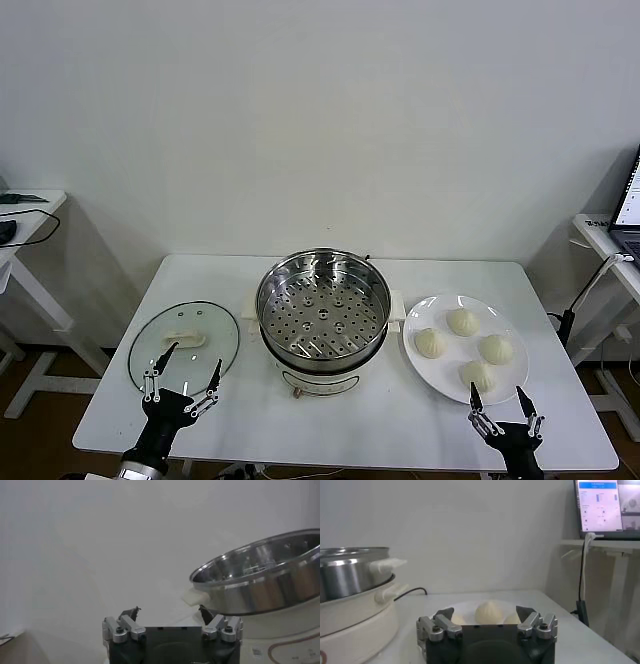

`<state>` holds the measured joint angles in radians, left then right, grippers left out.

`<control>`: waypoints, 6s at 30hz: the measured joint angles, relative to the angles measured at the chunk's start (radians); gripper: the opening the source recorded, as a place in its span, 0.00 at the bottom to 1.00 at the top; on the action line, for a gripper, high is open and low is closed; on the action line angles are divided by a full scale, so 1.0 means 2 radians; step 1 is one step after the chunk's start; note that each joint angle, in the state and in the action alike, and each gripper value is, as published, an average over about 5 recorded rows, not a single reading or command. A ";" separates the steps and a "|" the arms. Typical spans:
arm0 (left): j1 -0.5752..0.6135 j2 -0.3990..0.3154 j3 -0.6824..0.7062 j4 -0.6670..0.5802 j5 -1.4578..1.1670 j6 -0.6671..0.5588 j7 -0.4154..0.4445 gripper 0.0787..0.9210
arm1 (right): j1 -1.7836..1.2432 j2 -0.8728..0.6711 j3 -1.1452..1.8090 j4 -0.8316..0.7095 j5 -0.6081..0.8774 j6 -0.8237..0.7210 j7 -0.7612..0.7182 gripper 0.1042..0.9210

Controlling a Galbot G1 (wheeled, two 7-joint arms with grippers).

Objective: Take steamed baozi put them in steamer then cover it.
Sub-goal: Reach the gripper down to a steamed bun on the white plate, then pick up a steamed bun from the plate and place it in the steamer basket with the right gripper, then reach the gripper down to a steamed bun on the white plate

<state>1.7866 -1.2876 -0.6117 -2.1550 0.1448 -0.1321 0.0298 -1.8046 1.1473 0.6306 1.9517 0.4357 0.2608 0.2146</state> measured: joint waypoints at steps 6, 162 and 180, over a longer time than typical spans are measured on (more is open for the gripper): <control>0.006 0.000 0.004 -0.010 0.000 0.000 -0.001 0.88 | 0.045 -0.022 0.009 -0.010 0.018 -0.029 0.015 0.88; 0.040 -0.032 0.001 -0.067 -0.027 0.021 -0.013 0.88 | 1.068 0.121 -0.812 -0.507 -0.438 0.225 -0.707 0.73; 0.037 -0.031 0.003 -0.073 -0.026 0.025 -0.011 0.88 | 1.145 0.001 -0.841 -0.428 -0.242 0.104 -0.734 0.88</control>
<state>1.8616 -1.3488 -0.6064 -2.3012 0.0919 -0.0821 0.0079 0.4847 1.1495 -1.0517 1.0966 -0.0487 0.4687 -1.2539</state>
